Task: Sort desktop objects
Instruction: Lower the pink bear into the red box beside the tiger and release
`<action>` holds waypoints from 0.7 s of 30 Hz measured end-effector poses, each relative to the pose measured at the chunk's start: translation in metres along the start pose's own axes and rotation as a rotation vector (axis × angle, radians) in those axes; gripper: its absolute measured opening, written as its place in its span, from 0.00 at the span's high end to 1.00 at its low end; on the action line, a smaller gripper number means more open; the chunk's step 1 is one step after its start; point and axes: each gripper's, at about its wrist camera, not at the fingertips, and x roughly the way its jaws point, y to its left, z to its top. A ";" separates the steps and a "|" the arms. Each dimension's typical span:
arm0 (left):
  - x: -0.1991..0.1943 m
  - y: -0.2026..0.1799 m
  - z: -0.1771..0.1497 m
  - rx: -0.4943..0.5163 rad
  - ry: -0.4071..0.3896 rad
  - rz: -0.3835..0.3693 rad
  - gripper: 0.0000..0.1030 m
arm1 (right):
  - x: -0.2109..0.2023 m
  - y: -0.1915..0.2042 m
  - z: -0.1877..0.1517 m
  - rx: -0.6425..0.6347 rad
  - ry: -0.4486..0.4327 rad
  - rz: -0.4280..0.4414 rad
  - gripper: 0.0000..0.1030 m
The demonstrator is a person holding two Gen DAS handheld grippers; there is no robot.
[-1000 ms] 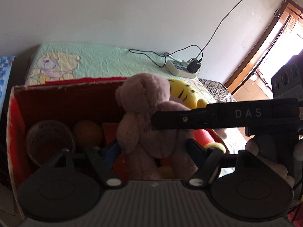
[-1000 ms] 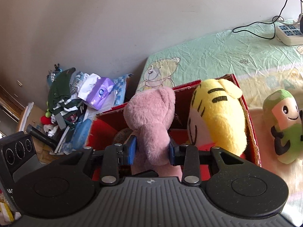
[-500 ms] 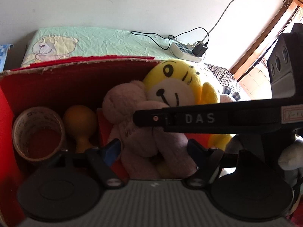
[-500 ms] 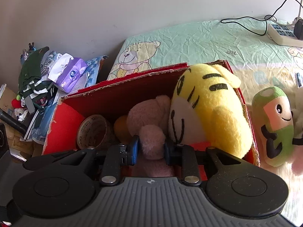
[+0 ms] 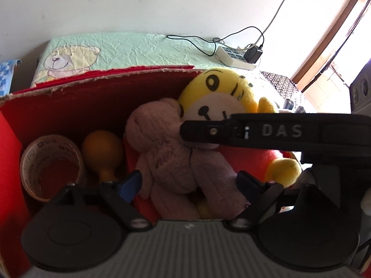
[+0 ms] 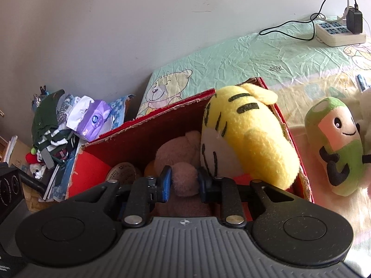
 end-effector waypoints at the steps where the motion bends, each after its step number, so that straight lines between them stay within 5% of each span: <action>1: 0.000 -0.001 0.000 0.007 0.000 0.005 0.12 | -0.002 -0.001 -0.001 0.007 -0.009 0.001 0.76; 21: 0.003 -0.016 -0.001 0.089 -0.008 0.115 0.05 | -0.017 -0.012 -0.021 0.019 -0.058 0.002 0.81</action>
